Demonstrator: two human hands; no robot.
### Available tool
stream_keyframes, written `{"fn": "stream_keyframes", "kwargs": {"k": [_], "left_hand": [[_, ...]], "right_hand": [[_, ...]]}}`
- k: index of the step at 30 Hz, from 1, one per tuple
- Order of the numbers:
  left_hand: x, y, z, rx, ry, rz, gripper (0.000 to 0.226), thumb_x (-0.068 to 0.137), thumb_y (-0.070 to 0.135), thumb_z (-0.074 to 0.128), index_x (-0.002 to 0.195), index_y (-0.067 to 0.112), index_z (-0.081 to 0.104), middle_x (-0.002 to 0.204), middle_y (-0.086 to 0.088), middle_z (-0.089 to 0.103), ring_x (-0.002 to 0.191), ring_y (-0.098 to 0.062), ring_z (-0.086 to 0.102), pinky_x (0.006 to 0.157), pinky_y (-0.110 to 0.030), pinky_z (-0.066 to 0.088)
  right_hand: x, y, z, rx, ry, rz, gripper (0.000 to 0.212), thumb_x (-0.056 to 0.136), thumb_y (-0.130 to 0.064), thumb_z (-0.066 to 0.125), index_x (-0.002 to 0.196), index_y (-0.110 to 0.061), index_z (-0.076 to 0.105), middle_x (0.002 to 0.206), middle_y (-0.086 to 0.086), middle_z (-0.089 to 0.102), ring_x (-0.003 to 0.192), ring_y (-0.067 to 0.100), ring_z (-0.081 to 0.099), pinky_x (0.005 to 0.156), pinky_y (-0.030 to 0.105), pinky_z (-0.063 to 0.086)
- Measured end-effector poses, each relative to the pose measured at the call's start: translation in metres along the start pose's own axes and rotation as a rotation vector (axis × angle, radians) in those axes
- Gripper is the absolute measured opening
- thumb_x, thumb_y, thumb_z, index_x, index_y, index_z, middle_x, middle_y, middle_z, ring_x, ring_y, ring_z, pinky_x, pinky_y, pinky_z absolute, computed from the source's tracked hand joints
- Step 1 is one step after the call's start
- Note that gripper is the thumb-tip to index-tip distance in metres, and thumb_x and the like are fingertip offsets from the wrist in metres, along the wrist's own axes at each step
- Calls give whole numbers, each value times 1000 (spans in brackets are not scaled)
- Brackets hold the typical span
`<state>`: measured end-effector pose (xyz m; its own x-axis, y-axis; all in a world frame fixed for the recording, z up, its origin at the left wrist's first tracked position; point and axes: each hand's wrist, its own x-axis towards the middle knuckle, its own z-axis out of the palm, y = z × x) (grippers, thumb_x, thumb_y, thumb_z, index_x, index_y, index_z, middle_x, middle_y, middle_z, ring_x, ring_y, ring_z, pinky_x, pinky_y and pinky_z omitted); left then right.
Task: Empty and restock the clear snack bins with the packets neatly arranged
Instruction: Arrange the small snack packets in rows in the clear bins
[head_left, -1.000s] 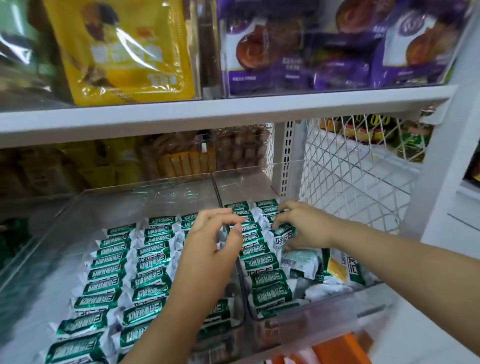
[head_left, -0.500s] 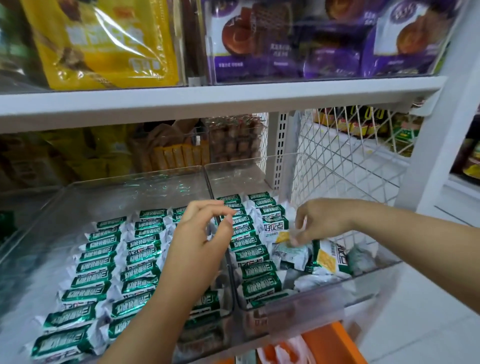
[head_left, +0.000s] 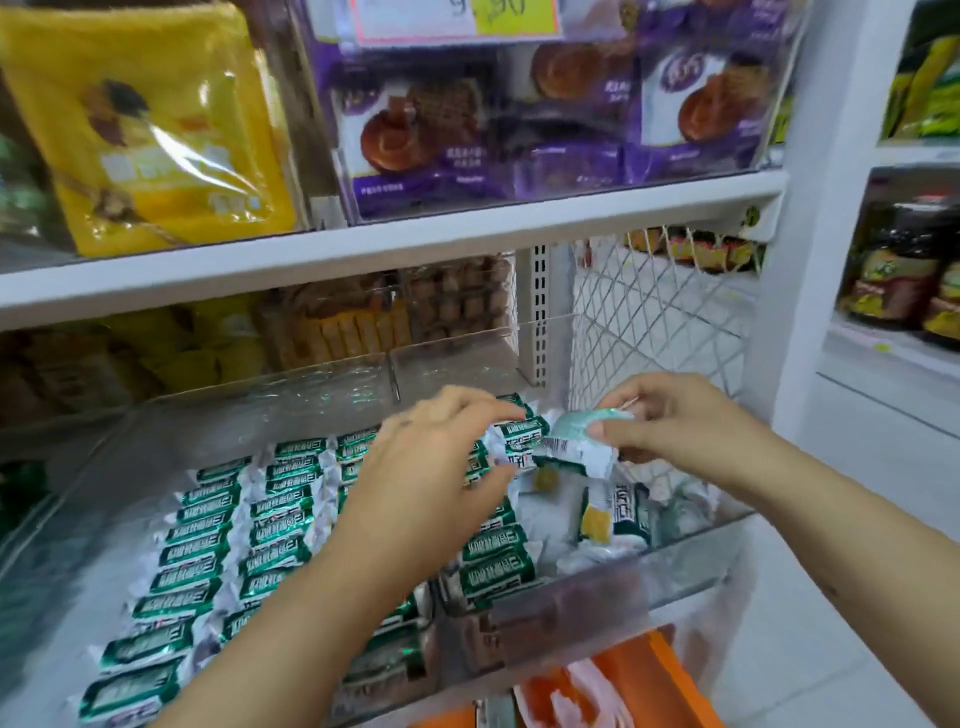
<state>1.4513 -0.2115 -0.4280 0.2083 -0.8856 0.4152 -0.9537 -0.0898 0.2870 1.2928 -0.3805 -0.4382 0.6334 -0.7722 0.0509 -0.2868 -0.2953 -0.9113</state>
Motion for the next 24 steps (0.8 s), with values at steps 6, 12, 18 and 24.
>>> {"fn": "stream_keyframes", "kwargs": {"k": [6, 12, 18, 24], "left_hand": [[25, 20, 22, -127, -65, 62, 40, 85, 34, 67, 120, 44, 52, 116, 28, 49, 105, 6, 48, 93, -15, 39], [30, 16, 20, -395, 123, -169, 12, 90, 30, 60, 99, 37, 61, 88, 22, 67, 53, 4, 54, 51, -10, 40], [31, 11, 23, -431, 106, -260, 10, 89, 38, 58, 98, 37, 63, 84, 23, 67, 70, -20, 66, 71, -37, 51], [31, 9, 22, -429, 143, -317, 17, 88, 43, 60, 104, 37, 61, 101, 11, 68, 72, -13, 67, 67, -27, 51]], "right_hand": [[-12, -5, -4, 428, -128, 121, 13, 85, -17, 67, 92, -7, 64, 73, 10, 66, 57, 13, 62, 59, 21, 53], [-5, 5, -9, -471, -131, -19, 38, 97, -37, 49, 125, -12, 56, 113, 4, 65, 100, 19, 61, 85, 28, 45], [-6, 20, 9, -903, -353, 71, 64, 81, -42, 70, 131, -11, 47, 128, 10, 54, 115, 26, 53, 94, 38, 47], [-8, 21, 7, -712, -216, -76, 52, 75, -26, 74, 124, -19, 58, 123, 0, 56, 103, 16, 54, 79, 25, 44]]}}
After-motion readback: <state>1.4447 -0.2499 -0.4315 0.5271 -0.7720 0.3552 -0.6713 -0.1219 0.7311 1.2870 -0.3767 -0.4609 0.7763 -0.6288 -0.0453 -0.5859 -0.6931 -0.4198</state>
